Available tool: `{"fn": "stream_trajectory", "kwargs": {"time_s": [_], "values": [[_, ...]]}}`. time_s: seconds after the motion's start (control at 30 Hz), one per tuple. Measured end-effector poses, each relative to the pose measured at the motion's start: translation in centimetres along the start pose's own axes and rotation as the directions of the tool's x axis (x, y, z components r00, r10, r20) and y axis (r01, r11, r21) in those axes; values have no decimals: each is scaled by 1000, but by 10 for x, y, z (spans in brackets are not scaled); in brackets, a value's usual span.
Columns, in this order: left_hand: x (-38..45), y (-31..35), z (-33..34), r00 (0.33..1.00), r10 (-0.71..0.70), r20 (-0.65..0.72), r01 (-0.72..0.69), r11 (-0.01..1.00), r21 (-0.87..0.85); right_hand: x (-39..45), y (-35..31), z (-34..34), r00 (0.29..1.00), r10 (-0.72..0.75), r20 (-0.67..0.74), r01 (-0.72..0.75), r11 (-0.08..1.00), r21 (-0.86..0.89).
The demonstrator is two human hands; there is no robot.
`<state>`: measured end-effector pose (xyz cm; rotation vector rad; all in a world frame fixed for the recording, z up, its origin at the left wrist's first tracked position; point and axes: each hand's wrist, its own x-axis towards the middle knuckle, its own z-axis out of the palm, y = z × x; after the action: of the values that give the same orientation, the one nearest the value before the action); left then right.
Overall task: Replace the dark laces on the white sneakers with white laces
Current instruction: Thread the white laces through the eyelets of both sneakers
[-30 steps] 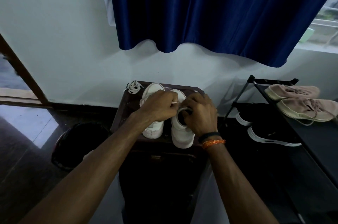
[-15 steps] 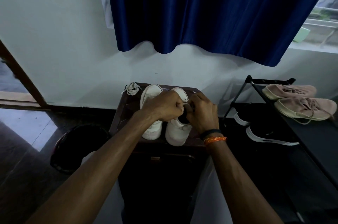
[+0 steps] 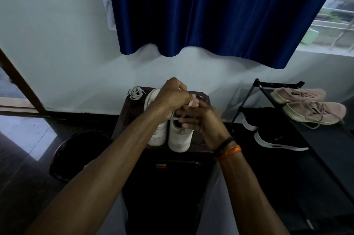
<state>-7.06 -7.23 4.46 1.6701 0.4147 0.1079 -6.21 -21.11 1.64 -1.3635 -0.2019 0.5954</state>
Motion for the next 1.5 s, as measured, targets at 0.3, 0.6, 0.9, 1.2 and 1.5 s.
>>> {"fn": "stream_trajectory", "kwargs": {"time_s": [0.3,0.6,0.9,1.2,1.5], "values": [[-4,-8,-20,996,87,3,-86,977,195,19,16,-22,961,-240,-138,222,966,-133],[-20,-44,-5,976,211,59,-200,743,639,24,21,-17,912,-409,-24,220,538,-814],[-18,-58,-13,951,273,-144,-113,743,659,43,22,-6,895,-442,-63,-8,125,-992],[-21,-60,-22,947,320,-35,-140,508,850,55,27,-6,963,-268,-3,5,32,-999],[-22,-71,-19,939,340,-56,-169,596,785,48,36,-13,903,-430,-15,55,151,-987]]}}
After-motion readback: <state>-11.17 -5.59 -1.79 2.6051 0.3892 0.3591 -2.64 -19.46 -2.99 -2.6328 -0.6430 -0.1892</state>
